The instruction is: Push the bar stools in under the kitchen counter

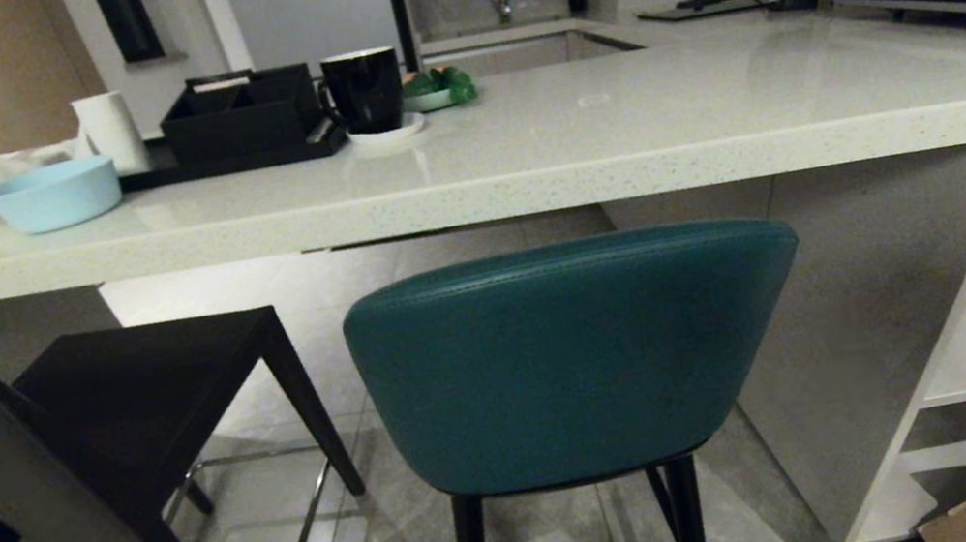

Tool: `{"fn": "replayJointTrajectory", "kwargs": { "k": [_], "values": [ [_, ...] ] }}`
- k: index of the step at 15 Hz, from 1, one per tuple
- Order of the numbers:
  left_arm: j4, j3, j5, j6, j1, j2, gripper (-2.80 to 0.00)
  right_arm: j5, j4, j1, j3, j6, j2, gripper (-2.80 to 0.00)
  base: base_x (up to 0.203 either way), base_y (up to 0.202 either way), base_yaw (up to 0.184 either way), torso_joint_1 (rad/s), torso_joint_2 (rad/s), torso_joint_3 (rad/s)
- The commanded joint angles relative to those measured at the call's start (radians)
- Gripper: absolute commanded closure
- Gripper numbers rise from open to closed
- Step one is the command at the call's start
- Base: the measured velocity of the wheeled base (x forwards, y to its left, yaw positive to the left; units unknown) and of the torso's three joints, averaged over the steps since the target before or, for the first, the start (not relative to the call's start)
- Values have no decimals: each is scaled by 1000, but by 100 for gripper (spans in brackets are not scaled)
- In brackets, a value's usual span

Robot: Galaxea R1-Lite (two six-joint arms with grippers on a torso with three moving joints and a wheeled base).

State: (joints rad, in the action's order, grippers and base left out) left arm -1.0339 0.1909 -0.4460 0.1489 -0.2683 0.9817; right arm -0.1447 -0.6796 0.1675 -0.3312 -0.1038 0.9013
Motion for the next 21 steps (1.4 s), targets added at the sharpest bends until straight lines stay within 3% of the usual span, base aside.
{"fn": "replayJointTrajectory", "kwargs": {
  "k": [1, 5, 8, 10, 14, 16, 18, 19, 21],
  "values": [
    [256, 79, -7, -13, 118, -257, 0, 3, 164, -94, -22, -2, -215, 0, 0, 0, 0, 0, 0, 0],
    [462, 165, -5, -26, 236, -460, 0, 6, 410, -178, -71, -29, -432, 0, 0, 0, 0, 0, 0, 0],
    [580, 182, 31, -25, 252, -601, 0, 21, 668, -199, -143, -36, -618, 0, 0, 0, 0, 0, 0, 0],
    [718, 176, 140, -26, 253, -736, 0, 20, 783, -187, -156, -34, -724, 0, 0, 0, 0, 0, 0, 0],
    [1160, 131, 431, -28, 269, -978, 0, 33, 903, -176, -54, -40, -885, 0, 0, 0, 0, 0, 0, 0],
    [1176, 24, 463, -34, 270, -983, 0, 52, 902, -176, 96, -40, -902, 0, 0, 0, 0, 0, 0, 0],
    [1081, -133, 475, -28, 270, -983, 0, 128, 769, -175, 282, -39, -902, 0, 0, 0, 0, 0, 0, 0],
    [1014, -195, 479, -32, 270, -983, 0, 161, 730, -174, 330, -39, -902, 0, 0, 0, 0, 0, 0, 0],
    [990, -211, 480, -106, 267, -983, 0, 200, 683, -172, 331, -23, -901, 0, 0, 0, 0, 0, 0, 0]
  ]
}}
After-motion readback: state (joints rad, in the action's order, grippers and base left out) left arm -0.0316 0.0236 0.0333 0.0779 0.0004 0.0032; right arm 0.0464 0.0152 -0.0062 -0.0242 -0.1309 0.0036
